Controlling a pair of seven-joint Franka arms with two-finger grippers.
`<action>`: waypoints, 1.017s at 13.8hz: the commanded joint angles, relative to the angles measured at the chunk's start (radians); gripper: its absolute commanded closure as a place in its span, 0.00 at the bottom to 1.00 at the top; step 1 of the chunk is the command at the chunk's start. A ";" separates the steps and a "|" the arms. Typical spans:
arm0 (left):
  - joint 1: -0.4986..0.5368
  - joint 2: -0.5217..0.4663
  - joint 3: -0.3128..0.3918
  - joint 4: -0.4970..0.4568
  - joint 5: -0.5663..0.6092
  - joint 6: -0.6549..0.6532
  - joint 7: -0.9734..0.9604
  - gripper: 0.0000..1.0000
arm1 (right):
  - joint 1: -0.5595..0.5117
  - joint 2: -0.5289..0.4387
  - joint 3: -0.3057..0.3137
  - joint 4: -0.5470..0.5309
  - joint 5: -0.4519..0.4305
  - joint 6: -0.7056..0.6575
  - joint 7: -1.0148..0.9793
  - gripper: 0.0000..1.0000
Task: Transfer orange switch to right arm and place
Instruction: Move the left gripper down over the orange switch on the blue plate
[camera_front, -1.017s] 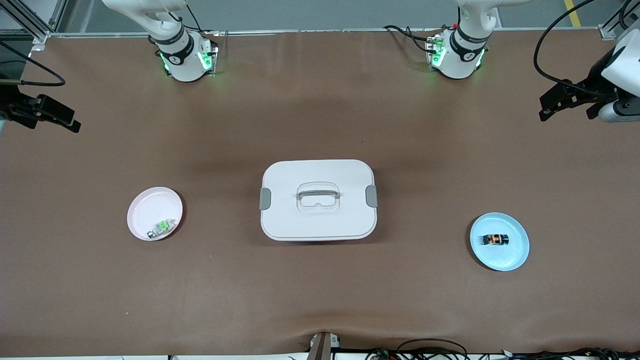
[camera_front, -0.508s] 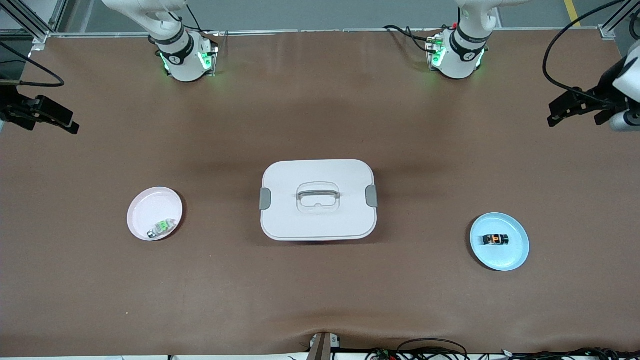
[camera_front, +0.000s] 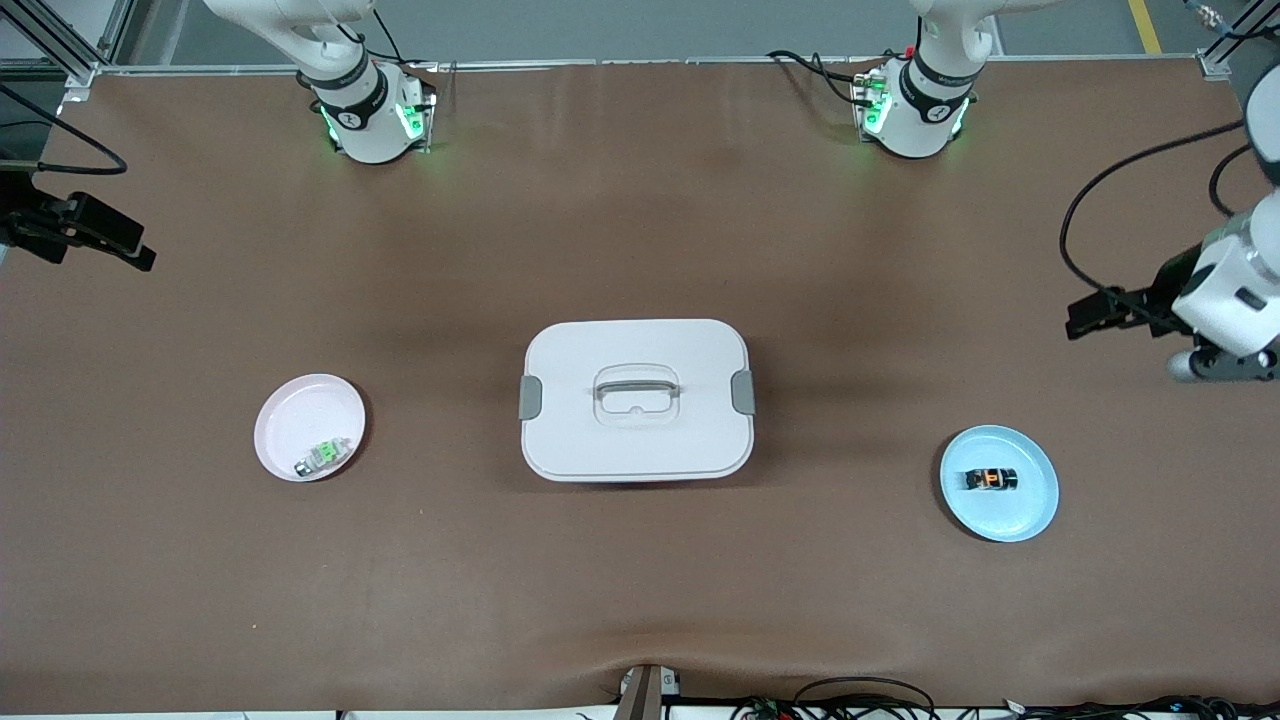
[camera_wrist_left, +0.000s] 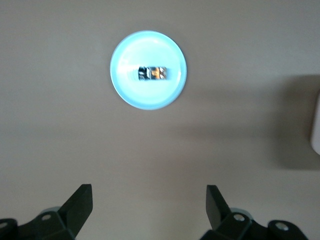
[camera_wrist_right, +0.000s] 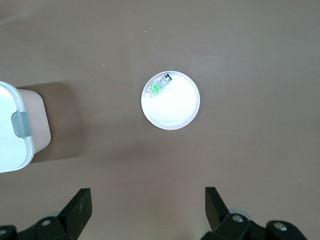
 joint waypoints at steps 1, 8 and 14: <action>-0.003 0.073 -0.001 0.033 0.048 0.047 0.013 0.00 | 0.001 -0.003 -0.002 0.006 -0.013 -0.007 -0.004 0.00; 0.055 0.242 0.000 0.017 0.049 0.274 0.016 0.00 | 0.004 -0.003 -0.001 0.006 -0.014 0.000 -0.003 0.00; 0.073 0.357 -0.001 0.016 0.039 0.442 0.028 0.00 | 0.004 -0.003 -0.001 0.006 -0.013 0.003 -0.003 0.00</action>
